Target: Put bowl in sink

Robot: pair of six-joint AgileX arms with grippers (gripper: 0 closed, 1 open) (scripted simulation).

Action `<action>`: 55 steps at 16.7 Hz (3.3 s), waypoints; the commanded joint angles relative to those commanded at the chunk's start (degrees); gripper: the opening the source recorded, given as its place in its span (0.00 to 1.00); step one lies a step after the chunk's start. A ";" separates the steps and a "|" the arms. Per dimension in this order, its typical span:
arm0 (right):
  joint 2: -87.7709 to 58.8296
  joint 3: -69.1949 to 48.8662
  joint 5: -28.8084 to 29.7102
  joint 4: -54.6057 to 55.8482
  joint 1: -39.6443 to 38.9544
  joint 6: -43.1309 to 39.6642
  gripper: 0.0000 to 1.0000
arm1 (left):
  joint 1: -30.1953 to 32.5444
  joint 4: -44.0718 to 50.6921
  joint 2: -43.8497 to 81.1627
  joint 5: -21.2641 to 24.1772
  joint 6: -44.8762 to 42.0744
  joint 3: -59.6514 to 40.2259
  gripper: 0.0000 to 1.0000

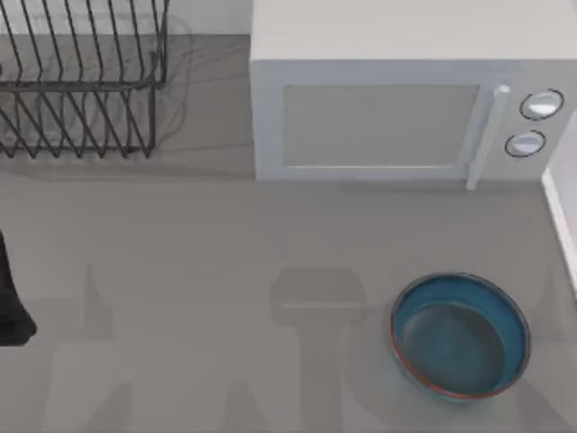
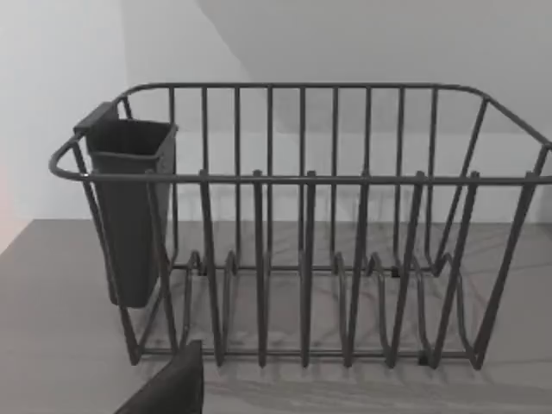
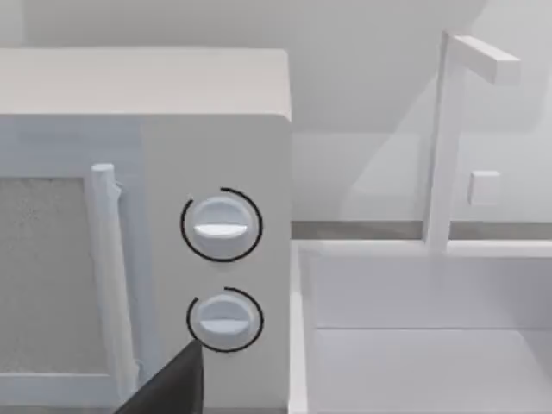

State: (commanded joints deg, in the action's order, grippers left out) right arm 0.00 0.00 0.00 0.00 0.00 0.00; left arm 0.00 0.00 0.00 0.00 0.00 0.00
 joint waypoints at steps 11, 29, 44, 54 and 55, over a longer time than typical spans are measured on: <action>-27.45 -22.67 -0.18 -22.25 -7.36 7.60 1.00 | 0.00 0.00 0.00 0.00 0.00 0.00 1.00; -89.78 -67.84 0.02 -68.06 -22.10 22.67 1.00 | 0.00 0.00 0.00 0.00 0.00 0.00 1.00; -97.56 -51.91 0.02 -44.36 -22.32 23.01 1.00 | 0.00 0.00 0.00 0.00 0.00 0.00 1.00; -97.56 -51.91 0.02 -44.36 -22.32 23.01 0.47 | 0.00 0.00 0.00 0.00 0.00 0.00 1.00; -97.56 -51.91 0.02 -44.36 -22.32 23.01 0.40 | 0.00 0.00 0.00 0.00 0.00 0.00 1.00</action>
State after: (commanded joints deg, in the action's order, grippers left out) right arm -97.56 -51.91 0.02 -44.36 -22.32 23.01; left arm 0.00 0.00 0.00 0.00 0.00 0.00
